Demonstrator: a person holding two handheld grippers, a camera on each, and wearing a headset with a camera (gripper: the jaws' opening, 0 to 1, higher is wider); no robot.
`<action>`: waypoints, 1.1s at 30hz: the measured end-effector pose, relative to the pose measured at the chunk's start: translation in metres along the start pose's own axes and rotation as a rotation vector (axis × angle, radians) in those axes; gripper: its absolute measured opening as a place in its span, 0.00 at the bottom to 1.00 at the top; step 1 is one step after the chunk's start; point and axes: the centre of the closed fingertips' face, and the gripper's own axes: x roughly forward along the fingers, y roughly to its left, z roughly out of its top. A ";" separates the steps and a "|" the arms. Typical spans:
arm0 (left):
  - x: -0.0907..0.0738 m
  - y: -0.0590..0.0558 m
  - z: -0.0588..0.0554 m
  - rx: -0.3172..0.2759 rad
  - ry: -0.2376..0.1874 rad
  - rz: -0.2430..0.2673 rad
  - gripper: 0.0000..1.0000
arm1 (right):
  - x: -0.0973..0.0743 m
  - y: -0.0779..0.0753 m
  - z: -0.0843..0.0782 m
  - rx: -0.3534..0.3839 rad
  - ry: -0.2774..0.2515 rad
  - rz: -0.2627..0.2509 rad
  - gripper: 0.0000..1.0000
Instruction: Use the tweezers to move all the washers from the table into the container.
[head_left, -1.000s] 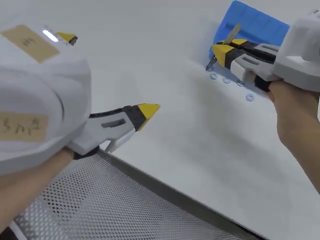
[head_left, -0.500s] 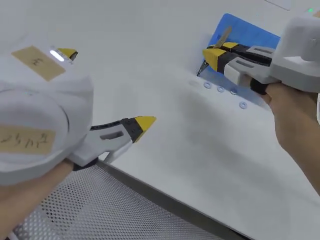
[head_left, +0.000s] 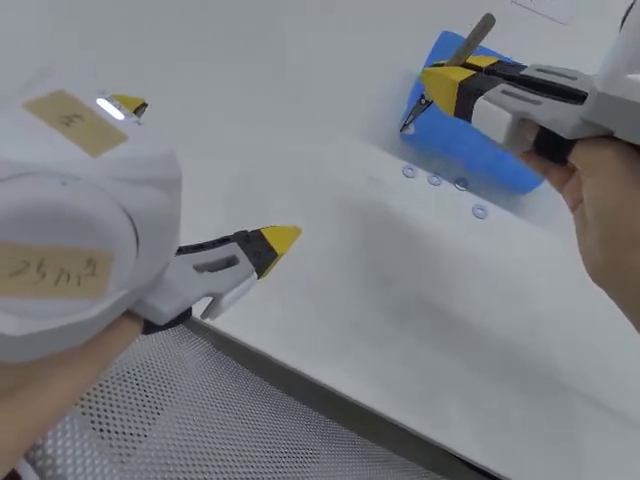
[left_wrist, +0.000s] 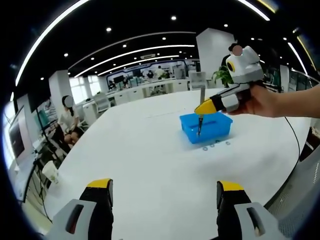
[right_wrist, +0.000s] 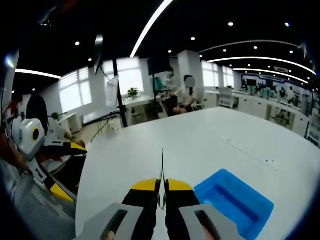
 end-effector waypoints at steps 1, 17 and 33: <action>0.000 0.000 0.000 0.000 0.000 0.001 0.87 | -0.001 -0.002 0.002 0.009 -0.014 -0.005 0.01; 0.000 0.002 0.000 -0.001 0.008 0.018 0.85 | -0.005 -0.036 0.022 -0.045 -0.066 -0.087 0.01; 0.002 0.003 -0.003 0.009 0.024 0.026 0.85 | 0.016 -0.067 -0.012 -0.003 -0.030 -0.137 0.02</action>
